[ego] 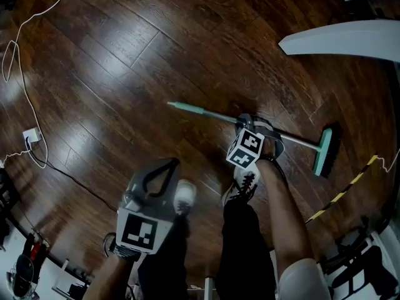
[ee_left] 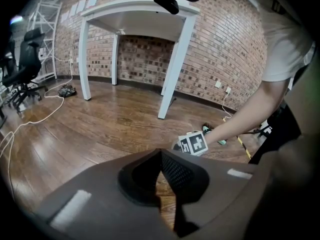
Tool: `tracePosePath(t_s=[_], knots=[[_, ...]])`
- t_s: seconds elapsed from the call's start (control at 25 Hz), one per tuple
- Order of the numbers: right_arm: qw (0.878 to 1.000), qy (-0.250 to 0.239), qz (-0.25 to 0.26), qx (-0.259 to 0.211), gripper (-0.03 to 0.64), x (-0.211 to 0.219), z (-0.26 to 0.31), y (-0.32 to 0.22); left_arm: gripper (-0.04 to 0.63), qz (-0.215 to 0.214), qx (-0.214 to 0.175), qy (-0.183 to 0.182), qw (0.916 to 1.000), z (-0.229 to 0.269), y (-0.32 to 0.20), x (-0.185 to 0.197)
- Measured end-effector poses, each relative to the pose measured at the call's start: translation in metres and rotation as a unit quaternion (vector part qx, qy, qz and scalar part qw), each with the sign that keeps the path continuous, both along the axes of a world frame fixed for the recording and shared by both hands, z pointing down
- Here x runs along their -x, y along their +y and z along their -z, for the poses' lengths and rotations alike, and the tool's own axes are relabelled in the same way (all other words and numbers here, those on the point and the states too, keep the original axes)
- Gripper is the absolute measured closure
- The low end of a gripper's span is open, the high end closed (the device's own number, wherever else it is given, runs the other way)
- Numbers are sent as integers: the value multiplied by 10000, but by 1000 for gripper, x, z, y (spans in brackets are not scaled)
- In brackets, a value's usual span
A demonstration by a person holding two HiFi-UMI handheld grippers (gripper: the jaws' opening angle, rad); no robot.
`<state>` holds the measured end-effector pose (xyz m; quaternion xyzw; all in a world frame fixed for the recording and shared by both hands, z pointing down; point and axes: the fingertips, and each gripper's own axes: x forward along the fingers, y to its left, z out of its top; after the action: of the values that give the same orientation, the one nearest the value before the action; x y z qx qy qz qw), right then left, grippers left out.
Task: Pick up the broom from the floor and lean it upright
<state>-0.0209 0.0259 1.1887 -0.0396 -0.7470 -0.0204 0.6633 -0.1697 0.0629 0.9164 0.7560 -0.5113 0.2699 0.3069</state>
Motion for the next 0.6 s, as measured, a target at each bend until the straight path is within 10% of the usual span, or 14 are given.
tracePosePath(t_s=[0.6], knots=[[9908,-685,-879,-762,532,-37,193,-78,595,-341,-279,26,9990,143,-29,-39]])
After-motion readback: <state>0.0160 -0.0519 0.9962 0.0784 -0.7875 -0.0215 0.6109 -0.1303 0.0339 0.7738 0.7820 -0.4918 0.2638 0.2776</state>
